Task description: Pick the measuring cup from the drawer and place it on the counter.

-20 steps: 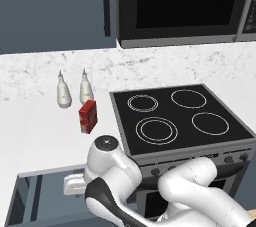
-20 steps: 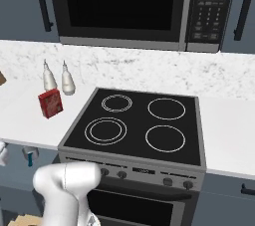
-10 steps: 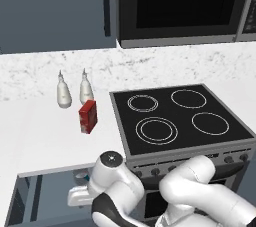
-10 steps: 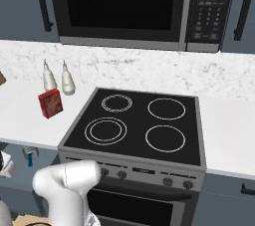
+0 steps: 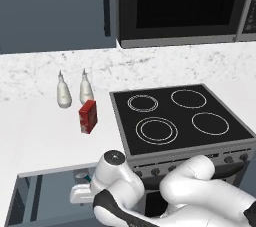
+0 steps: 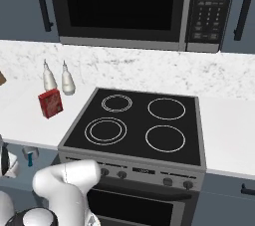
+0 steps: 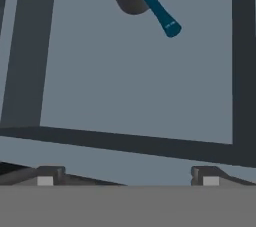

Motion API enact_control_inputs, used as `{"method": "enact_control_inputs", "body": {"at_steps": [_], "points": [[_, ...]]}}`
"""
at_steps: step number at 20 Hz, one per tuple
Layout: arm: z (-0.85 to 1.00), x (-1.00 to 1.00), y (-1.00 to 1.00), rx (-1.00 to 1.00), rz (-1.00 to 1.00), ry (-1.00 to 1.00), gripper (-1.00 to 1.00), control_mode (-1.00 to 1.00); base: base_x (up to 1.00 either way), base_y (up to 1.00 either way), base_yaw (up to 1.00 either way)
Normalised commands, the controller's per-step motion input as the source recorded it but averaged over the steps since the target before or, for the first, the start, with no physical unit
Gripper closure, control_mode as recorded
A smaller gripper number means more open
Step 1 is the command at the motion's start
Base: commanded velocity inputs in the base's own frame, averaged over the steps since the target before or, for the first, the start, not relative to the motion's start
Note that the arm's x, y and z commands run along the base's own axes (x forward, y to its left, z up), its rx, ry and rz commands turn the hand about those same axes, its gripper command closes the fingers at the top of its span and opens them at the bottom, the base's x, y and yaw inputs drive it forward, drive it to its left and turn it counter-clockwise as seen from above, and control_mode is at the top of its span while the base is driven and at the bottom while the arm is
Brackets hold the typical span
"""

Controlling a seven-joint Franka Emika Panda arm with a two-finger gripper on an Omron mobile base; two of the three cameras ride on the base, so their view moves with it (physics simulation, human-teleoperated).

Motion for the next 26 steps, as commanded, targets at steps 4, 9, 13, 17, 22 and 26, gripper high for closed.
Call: {"method": "enact_control_inputs", "body": {"at_steps": [4, 9, 13, 17, 22, 26], "points": [[-0.11, 0.32, 0.00, 0.00, 0.01, 0.00, -1.00, -1.00, 0.00, 0.00, 0.00], [-0.40, 0.06, 0.10, 0.00, 0.00, 0.00, -1.00, -1.00, 0.00, 0.00, 0.00], [-0.26, -0.20, 0.05, 0.00, 0.00, 0.02, -1.00, -1.00, 0.00, 0.00, 0.00], [-0.26, -0.46, 0.02, 0.00, 0.00, 0.07, -1.00, -1.00, 0.00, 0.00, 0.00], [-0.10, -0.75, 0.00, 0.00, 0.00, 0.03, -1.00, -1.00, 0.00, 0.00, 0.00], [-0.07, -1.00, 0.00, 0.00, 0.00, 0.00, -1.00, -1.00, 0.00, 0.00, 0.00]]}}
